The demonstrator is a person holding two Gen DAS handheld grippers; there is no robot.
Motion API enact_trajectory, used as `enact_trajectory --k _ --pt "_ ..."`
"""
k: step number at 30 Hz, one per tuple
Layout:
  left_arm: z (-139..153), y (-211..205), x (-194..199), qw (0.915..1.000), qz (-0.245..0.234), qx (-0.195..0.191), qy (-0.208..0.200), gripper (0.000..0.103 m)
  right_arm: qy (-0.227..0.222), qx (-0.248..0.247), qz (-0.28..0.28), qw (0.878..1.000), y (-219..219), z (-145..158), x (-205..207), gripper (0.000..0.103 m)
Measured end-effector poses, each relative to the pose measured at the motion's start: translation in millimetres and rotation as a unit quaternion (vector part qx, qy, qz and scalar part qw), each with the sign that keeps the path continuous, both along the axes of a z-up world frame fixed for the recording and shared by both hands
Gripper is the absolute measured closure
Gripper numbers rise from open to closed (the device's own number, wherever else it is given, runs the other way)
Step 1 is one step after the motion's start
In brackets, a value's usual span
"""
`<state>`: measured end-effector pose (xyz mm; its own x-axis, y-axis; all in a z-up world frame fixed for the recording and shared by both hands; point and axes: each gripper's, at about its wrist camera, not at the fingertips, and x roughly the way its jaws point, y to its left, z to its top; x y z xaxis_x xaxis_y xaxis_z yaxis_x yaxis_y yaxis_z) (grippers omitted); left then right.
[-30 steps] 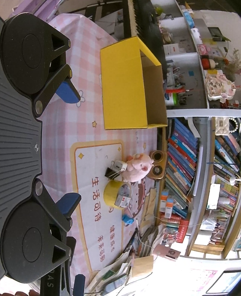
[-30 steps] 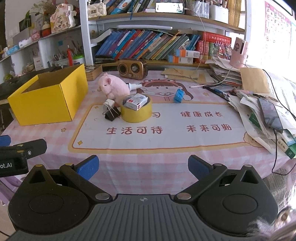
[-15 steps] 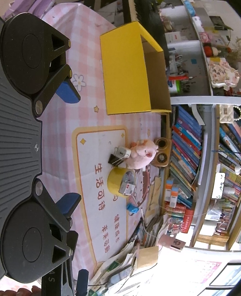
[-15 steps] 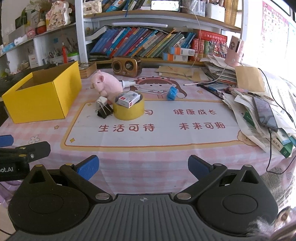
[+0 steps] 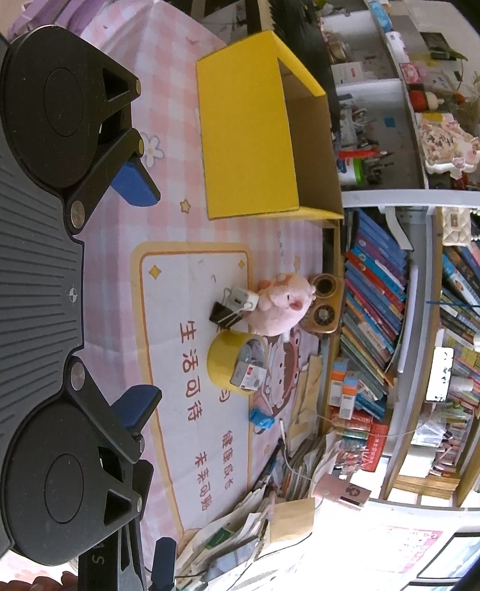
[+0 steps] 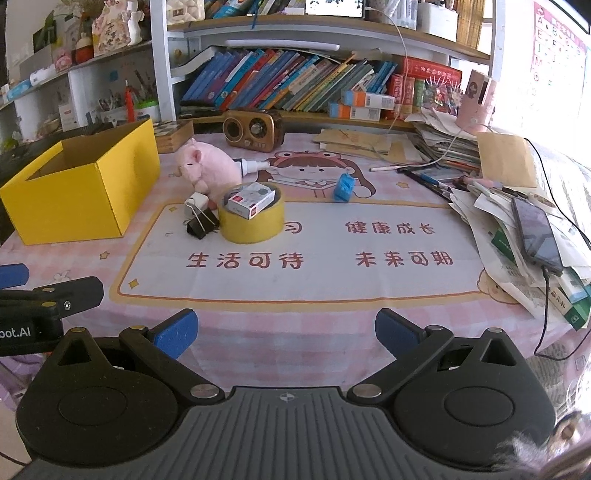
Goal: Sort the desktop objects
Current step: 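Move the left tool toward the tape roll while the right tool approaches the blue cube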
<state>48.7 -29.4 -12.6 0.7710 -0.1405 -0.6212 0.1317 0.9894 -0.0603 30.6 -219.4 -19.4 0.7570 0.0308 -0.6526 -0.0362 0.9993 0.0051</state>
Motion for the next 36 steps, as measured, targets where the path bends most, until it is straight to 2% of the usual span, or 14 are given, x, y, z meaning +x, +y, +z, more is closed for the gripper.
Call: enact_trajectory --k 24,36 --pt "-11 -52 66 0.9995 0.003 0.007 0.03 0.0 0.032 0.001 0.007 0.999 -48 -12 67 0.0" --pt "-4 -80 101 0.9996 0.0 0.023 0.018 0.0 0.025 0.016 0.004 1.0 -78 -11 109 0.0"
